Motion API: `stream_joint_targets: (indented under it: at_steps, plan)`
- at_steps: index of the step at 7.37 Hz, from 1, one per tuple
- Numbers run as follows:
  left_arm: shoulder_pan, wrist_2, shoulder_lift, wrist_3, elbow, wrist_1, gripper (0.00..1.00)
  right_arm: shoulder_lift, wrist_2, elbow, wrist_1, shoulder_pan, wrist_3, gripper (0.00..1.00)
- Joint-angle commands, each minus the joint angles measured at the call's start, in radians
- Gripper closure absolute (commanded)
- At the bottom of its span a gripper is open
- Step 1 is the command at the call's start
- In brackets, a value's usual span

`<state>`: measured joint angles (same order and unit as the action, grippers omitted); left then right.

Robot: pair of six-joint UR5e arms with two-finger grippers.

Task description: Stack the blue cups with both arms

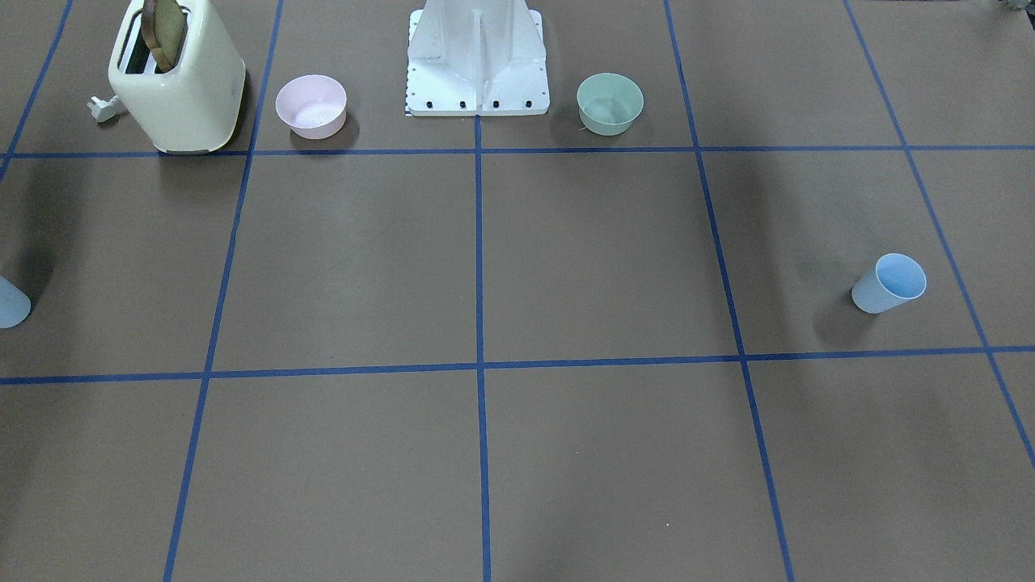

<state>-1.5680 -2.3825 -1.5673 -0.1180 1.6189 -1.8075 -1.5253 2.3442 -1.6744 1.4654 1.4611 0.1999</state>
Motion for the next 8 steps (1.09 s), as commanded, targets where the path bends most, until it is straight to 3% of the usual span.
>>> stream_joint_targets:
  at_steps: [1,3,8]
  plan:
    - [0.050,0.005,-0.013,-0.092,0.001,-0.034,0.02,-0.087,0.000,0.019,-0.111,-0.013,-0.001,0.00]
    - [0.126,0.011,-0.029,-0.117,-0.008,-0.038,0.02,-0.095,0.004,0.071,-0.171,-0.021,-0.002,0.00]
    - [0.294,0.100,-0.042,-0.187,-0.030,-0.110,0.03,-0.128,0.007,0.021,-0.169,-0.021,-0.001,0.00]
